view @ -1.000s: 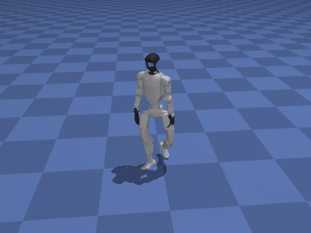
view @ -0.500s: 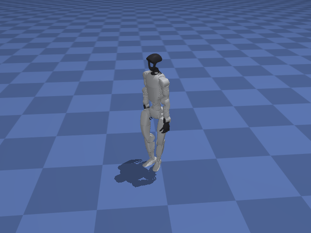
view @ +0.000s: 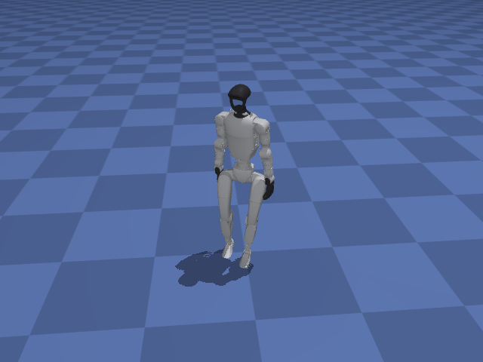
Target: In place motions
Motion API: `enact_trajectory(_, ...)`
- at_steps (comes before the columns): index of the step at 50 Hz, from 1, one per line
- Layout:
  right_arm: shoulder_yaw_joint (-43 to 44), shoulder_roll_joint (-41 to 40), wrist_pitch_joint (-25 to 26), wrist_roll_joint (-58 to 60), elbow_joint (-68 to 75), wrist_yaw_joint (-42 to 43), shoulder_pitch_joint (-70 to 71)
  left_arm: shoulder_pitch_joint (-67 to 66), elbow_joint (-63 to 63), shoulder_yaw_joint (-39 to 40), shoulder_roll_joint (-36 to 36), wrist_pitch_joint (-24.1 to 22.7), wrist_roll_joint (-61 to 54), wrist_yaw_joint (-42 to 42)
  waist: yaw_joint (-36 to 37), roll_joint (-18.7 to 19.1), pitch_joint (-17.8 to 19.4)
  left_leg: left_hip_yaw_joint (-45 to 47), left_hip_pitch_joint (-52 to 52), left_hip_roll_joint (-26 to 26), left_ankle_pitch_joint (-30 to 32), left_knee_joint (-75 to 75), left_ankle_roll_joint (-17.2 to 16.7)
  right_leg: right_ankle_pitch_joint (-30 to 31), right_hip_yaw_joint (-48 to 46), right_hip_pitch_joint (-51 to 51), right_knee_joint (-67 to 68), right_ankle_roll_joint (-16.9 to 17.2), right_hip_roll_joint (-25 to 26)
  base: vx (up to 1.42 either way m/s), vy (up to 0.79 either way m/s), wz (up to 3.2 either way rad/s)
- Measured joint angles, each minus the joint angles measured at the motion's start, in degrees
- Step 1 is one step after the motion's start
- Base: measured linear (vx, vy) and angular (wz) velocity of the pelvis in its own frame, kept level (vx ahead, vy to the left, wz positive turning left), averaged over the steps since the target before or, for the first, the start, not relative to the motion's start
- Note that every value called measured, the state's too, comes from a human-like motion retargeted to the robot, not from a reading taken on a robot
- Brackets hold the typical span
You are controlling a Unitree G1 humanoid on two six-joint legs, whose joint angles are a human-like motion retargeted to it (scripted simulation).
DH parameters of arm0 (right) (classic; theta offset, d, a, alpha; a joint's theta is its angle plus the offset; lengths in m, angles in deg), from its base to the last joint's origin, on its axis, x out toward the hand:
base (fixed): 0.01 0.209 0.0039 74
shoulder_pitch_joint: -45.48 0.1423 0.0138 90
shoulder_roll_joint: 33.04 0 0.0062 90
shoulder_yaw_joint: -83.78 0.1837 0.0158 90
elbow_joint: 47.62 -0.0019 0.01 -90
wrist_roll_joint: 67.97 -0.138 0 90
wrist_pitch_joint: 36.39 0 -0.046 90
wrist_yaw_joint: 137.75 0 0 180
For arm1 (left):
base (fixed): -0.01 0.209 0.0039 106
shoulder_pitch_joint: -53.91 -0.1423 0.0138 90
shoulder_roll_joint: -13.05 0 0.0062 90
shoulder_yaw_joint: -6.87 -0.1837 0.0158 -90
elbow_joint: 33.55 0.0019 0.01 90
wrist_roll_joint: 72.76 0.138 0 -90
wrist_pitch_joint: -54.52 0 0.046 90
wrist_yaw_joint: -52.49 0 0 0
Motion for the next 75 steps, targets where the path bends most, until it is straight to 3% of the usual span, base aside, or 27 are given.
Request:
enact_trajectory(3,0.5,0.6,-0.1,0.3,0.5,-0.4,-0.6,1.1,-0.5,-0.1,0.3,-0.1,-0.5,-0.6,3.1,-1.8,0.5,-2.4,-0.7,-2.9,2.0,-0.4,0.6,-1.1,-8.2,2.4,-3.0,-3.0,-2.3,-0.33,0.03,2.15)
enact_trajectory(5,0.8,1.4,-0.1,0.5,1.0,-0.6,-1.2,1.7,-0.7,-0.3,0.6,-0.3,-0.4,-0.9,8.2,-3.3,1.0,-1.7,-1.1,-4.4,2.9,-0.9,0.8,-1.7,-10.4,3.8,-3.8,-3.1,-3.3,-0.42,0.01,1.81)
enact_trajectory(9,2.1,3.2,0.2,2.2,2.0,-0.4,-1.9,2.3,0.3,-0.6,1.0,-0.7,-1.4,0.1,12.6,-3.8,2.6,-3.2,-1.9,-5.9,1.5,-2.0,1.1,-2.4,-23.3,6.9,-5.5,-1.3,-7.5,-0.43,-0.09,2.74)
enact_trajectory(12,2.4,3.9,0.6,3.1,2.3,1.3,-2.4,1.3,1.3,0.8,0.6,-0.8,-1.7,-0.1,12.2,-4.2,1.7,3.7,-2.9,-4.5,-1.5,-3.2,1.2,-2.9,-33.6,9.3,-8.0,-0.6,-8.7,-0.4,-0.14,3.01)
enact_trajectory(18,3.6,4.2,0.2,1.2,1.2,1.8,-2.4,-0.8,4.3,4.2,-1.3,-0.1,-2.4,2.4,9.2,-5.4,0.0,36.6,-0.4,5.3,-4.0,-2.4,-2.3,-3.0,-53.6,13.8,-12.4,1.8,-9.5,-0.37,-0.16,2.93)
enact_trajectory(21,3.6,4.0,-0.2,0.8,0.1,2.0,-2.2,-1.6,6.3,6.2,-1.9,0.1,-3.3,3.4,8.6,-7.2,-1.8,49.1,1.6,8.0,-3.2,0.4,-2.1,-3.0,-61.2,14.9,-13.7,3.0,-10.3,-0.21,-0.16,2.31)
enact_trajectory(23,3.2,3.8,-0.4,0.9,-0.7,2.2,-1.9,-2.3,7.3,7.5,-2.1,0.2,-4.0,3.6,8.4,-7.9,-3.1,52.8,2.8,8.7,-2.9,1.7,-1.8,-3.2,-65.7,15.3,-14.1,3.8,-10.4,-0.18,-0.13,1.98)
enact_trajectory(26,2.2,3.5,-0.5,1.5,-1.8,2.1,-1.0,-3.7,7.8,9.4,-1.5,0.3,-5.0,3.6,8.4,-7.6,-4.6,57.5,5.1,8.7,-0.4,-1.0,-4.2,-3.6,-70.2,15.9,-14.2,4.6,-9.0,-0.1,-0.07,1.38)
enact_trajectory(30,0.7,2.0,-0.9,0.8,-4.4,1.9,0.5,-4.2,8.1,11.8,0.3,0.5,-6.5,3.4,9.0,-8.5,-4.7,50.6,2.8,6.2,1.5,-3.1,-2.1,-3.5,-73.7,17.0,-14.6,5.1,-8.5,-0.11,0.02,0.75)
enact_trajectory(35,-1.8,-0.1,-2.3,-0.8,-8.6,-1.3,3.0,-3.9,5.7,12.8,2.0,0.0,-7.4,2.6,13.6,-11.1,-1.4,49.3,5.5,4.5,1.1,-4.6,-2.8,-3.9,-73.3,19.6,-13.9,5.1,-9.6,-0.1,0.03,-0.13)
enact_trajectory(45,-6.9,-1.9,-3.7,2.5,-11.7,-2.6,3.1,-4.7,1.6,11.0,-0.6,0.1,-3.4,1.9,21.4,-12.5,-1.9,54.2,4.8,3.7,0.3,-6.6,-1.3,-3.8,-67.9,20.0,-12.3,4.9,-10.7,-0.03,0.02,-0.33)
enact_trajectory(47,-5.6,-1.5,-3.5,2.8,-9.7,-2.6,3.0,-4.6,1.0,9.6,-1.9,0.0,-2.4,1.8,14.6,-11.6,-3.2,45.5,5.1,3.7,-1.9,-4.6,-3.2,-3.7,-76.3,21.6,-13.0,6.1,-9.0,-0.05,0.05,2.45)
enact_trajectory(53,-4.4,0.4,-2.0,4.4,-2.2,-1.5,1.5,-4.1,0.7,11.5,-2.1,0.2,-4.3,1.6,15.3,-11.0,-4.1,42.1,5.9,3.2,-4.4,-5.2,-3.9,-2.7,-77.1,24.1,-12.3,6.5,-8.2,-0.01,0.07,0.43)
enact_trajectory(57,-2.7,1.5,-1.0,4.4,1.5,-0.6,0.0,-3.4,0.9,11.9,-1.4,0.0,-6.2,1.2,14.7,-8.7,-3.7,39.1,7.4,4.2,-5.8,-6.6,-4.2,-0.2,-75.0,25.8,-8.5,4.5,-7.8,-0.03,0.1,0.58)
enact_trajectory(62,-0.7,2.1,-0.5,2.5,4.0,0.6,-2.1,-1.1,2.0,9.2,-1.2,0.0,-6.0,1.4,10.0,-2.3,-2.5,31.3,7.4,9.0,-6.7,-6.7,-3.7,1.3,-59.9,20.5,10.7,-3.9,-11.5,-0.04,0.08,1.37)
enact_trajectory(65,0.2,1.5,-0.3,1.3,4.9,0.6,-2.7,0.8,2.9,7.3,-1.5,0.3,-4.5,1.2,6.8,-1.9,-3.1,27.1,5.3,7.9,-6.1,-7.0,-2.3,-0.1,-43.8,10.7,19.3,-2.3,-12.0,-0.11,0.05,1.7)
enact_trajectory(68,0.6,0.5,-0.2,1.1,4.2,0.5,-2.9,2.3,2.7,5.0,-1.4,0.1,-4.7,1.4,5.4,-1.4,-2.8,24.8,3.7,7.9,-5.3,-7.1,-1.3,-0.8,-33.9,4.9,19.6,-2.5,-8.2,-0.1,0.05,1.45)
enact_trajectory(75,-2.2,-1.6,-1.4,2.8,-1.0,-0.5,-2.0,4.3,-0.3,2.2,-0.8,-0.8,-4.8,0.0,-0.1,-1.5,0.0,17.7,1.7,5.9,-3.1,-7.0,0.1,-1.1,-15.0,-4.7,7.5,-2.5,-1.8,-0.08,0.07,1.62)
